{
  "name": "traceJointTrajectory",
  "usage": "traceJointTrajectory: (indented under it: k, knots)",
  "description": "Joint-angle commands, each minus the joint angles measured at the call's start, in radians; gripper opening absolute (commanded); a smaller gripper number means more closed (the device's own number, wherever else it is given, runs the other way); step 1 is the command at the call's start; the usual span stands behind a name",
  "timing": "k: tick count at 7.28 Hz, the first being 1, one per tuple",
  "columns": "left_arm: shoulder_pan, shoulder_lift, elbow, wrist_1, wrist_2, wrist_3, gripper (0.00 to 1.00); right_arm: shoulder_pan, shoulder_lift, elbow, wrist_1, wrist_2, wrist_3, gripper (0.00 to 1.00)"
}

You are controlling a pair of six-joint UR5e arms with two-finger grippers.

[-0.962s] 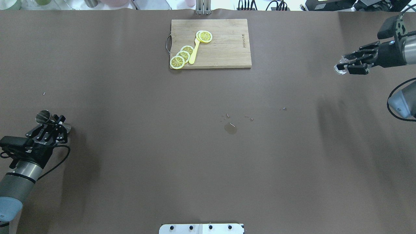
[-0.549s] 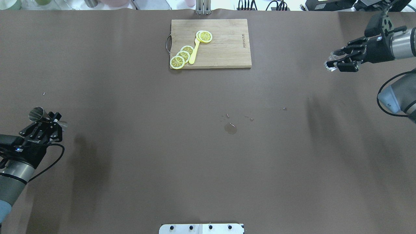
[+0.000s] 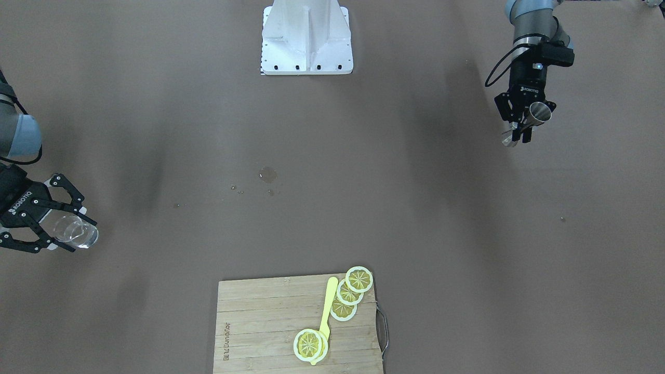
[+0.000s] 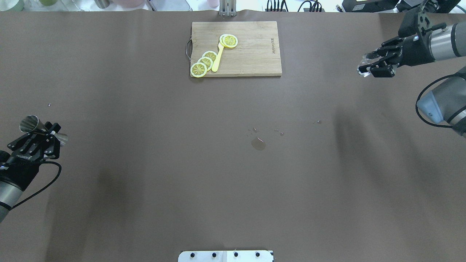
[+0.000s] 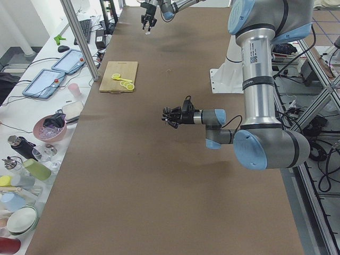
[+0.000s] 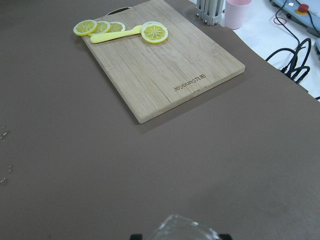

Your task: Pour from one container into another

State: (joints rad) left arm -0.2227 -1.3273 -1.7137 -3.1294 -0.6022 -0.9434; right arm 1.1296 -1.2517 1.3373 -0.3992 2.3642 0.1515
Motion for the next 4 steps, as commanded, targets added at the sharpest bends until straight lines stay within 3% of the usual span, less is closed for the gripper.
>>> traceJointTrajectory:
  k: [1, 4]
  knots:
    - [-0.003, 0.005, -0.039, 0.008, -0.107, 0.009, 0.00, -0.011, -0.002, 0.080, -0.125, 0.007, -0.015, 0.00]
    - [-0.009, 0.000, -0.075, 0.005, -0.160, 0.136, 0.00, -0.036, -0.002, 0.151, -0.219, -0.002, -0.016, 0.00]
